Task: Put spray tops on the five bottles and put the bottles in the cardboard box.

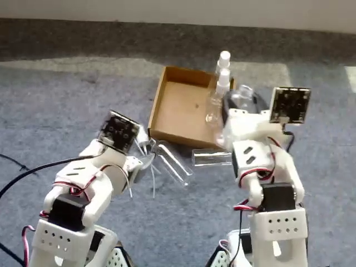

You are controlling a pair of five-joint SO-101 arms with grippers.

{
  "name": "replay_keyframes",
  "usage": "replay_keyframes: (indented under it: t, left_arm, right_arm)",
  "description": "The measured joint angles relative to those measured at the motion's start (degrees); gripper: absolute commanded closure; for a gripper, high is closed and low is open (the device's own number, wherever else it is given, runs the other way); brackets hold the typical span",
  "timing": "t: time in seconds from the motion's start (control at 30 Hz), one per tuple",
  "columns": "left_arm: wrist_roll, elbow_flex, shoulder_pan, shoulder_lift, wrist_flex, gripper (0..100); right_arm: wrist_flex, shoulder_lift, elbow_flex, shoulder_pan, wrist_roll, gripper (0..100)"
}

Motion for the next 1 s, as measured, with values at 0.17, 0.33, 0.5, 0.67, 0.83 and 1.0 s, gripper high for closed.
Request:
replay_keyframes:
  t: [0.17,0.33,0.5,0.67,0.83,1.0]
  left_arm:
    - [-0.09,-1.05,3.34,0.0,0.0,65]
    - [2.55,-1.41,5.8,0.0,-1.85,65]
    - [3.43,-3.43,2.81,0.0,-3.69,65]
    - [3.43,-8.35,-10.29,0.09,-2.73,65]
    - [3.6,-10.02,-23.82,7.82,-2.2,69]
    - [4.84,-16.0,-28.13,28.04,-2.11,72]
  right_arm:
    - [-0.53,-0.35,-2.55,-10.55,-1.14,99.5]
    - [-0.53,-2.11,-2.55,-18.37,-1.14,99.5]
    - [2.29,-3.52,-1.14,-18.81,3.34,99.5]
    - [6.15,-5.89,6.86,-16.53,6.95,99.5]
    - [6.15,-13.27,15.74,-15.82,7.12,99.5]
    - [6.15,-22.68,23.74,-16.18,7.3,99.5]
